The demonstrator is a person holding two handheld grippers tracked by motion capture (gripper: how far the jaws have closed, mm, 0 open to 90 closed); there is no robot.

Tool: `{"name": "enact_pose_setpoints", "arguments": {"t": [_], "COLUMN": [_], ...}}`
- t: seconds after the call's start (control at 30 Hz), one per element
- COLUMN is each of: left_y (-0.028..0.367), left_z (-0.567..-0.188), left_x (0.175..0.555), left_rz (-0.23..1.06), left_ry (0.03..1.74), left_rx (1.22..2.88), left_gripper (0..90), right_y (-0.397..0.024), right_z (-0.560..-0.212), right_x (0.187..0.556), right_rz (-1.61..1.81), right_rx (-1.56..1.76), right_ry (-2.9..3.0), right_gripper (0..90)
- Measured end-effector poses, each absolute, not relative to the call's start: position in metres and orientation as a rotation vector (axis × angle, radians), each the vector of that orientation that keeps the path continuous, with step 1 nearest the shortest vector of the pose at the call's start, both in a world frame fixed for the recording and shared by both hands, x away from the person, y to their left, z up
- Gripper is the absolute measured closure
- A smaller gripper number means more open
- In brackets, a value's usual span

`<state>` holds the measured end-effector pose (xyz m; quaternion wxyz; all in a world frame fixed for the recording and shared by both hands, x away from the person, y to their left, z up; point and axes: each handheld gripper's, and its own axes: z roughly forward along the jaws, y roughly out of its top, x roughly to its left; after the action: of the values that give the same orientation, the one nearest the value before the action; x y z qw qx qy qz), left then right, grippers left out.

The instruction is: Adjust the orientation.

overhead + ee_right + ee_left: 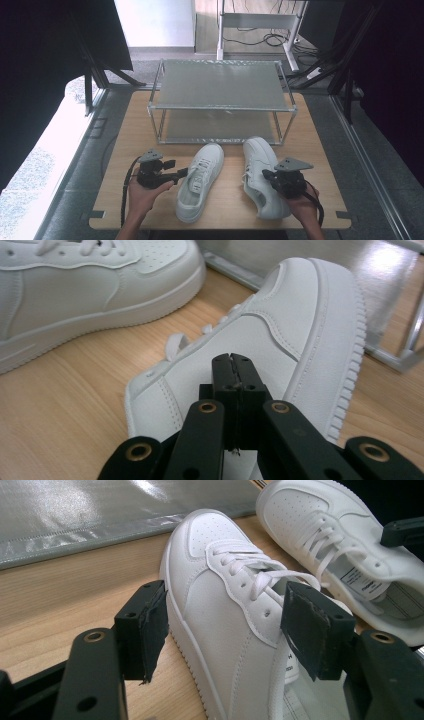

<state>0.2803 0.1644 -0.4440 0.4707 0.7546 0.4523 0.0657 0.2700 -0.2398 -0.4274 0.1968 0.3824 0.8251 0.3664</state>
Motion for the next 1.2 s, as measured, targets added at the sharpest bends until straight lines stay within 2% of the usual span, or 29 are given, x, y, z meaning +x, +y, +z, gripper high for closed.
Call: {"name": "enact_pose_setpoints", "arguments": {"t": [0.23,0.37,0.6,0.9,1.03,1.2], "left_y": [0.164,0.164,0.164,0.165,0.168,0.17], "left_z": [-0.445,-0.445,-0.446,-0.446,-0.445,-0.443], "left_x": [0.281,0.281,0.282,0.282,0.282,0.281], "left_rz": [0.159,0.154,0.151,0.148,0.152,0.157], "left_ry": [1.112,1.113,1.117,1.12,1.123,1.128], "left_rx": [1.852,1.851,1.852,1.85,1.841,1.835], "left_gripper": [35.3,35.4,35.9,36.0,35.9,36.0], "right_y": [-0.258,-0.269,-0.306,-0.326,-0.335,-0.343], "right_z": [-0.424,-0.421,-0.438,-0.449,-0.448,-0.445], "right_x": [0.272,0.273,0.285,0.29,0.29,0.285], "right_rz": [1.029,0.886,0.767,0.813,0.854,0.853], "right_rx": [1.116,1.127,1.245,1.336,1.361,1.385], "right_ry": [2.256,2.186,2.111,2.072,2.055,2.044], "right_gripper": [90.0,90.0,90.0,89.8,85.7,85.5]}}
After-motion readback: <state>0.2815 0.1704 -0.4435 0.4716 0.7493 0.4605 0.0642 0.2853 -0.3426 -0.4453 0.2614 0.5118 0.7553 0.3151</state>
